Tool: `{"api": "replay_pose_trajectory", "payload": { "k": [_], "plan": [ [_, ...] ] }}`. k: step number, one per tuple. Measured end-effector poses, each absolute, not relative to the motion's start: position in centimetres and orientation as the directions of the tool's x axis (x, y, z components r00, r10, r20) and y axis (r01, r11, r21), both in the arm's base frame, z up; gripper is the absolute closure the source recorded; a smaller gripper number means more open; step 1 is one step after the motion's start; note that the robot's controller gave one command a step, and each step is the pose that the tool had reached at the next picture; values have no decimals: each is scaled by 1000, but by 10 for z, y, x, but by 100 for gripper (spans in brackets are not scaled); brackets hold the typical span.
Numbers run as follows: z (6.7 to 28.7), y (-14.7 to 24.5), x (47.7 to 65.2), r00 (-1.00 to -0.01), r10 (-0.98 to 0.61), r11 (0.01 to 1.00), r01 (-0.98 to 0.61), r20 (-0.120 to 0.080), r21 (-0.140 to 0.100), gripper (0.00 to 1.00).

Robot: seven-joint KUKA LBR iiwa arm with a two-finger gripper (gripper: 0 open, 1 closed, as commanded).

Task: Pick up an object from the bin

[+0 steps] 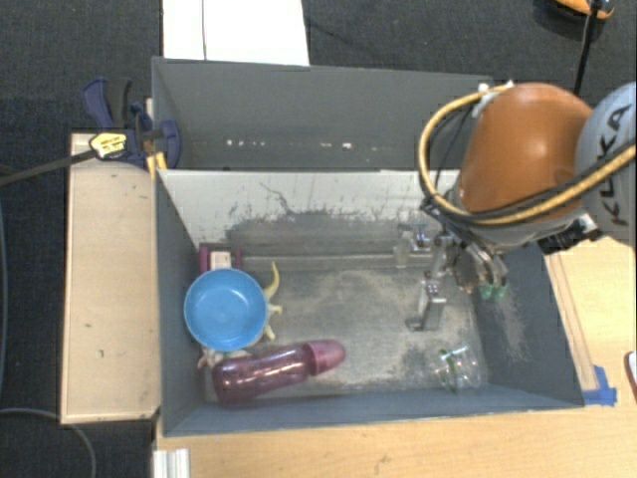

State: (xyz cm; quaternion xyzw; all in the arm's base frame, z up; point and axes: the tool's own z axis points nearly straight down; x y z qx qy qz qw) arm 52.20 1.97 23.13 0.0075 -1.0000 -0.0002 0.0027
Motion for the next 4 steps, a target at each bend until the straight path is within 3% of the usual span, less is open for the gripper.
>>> {"api": "replay_pose_trajectory", "payload": {
  "k": [1, 2, 3, 4],
  "plan": [
    [236, 20, 524, -1000, -14, 1000, -14, -3, 1, 0],
    [207, 37, 517, -998, -57, 998, -57, -11, -1, 0],
    [158, 78, 523, -1000, 11, 1000, 11, -6, 2, 0],
    [147, 87, 523, -998, 56, 998, 56, -6, 3, 0]
  ]
}}
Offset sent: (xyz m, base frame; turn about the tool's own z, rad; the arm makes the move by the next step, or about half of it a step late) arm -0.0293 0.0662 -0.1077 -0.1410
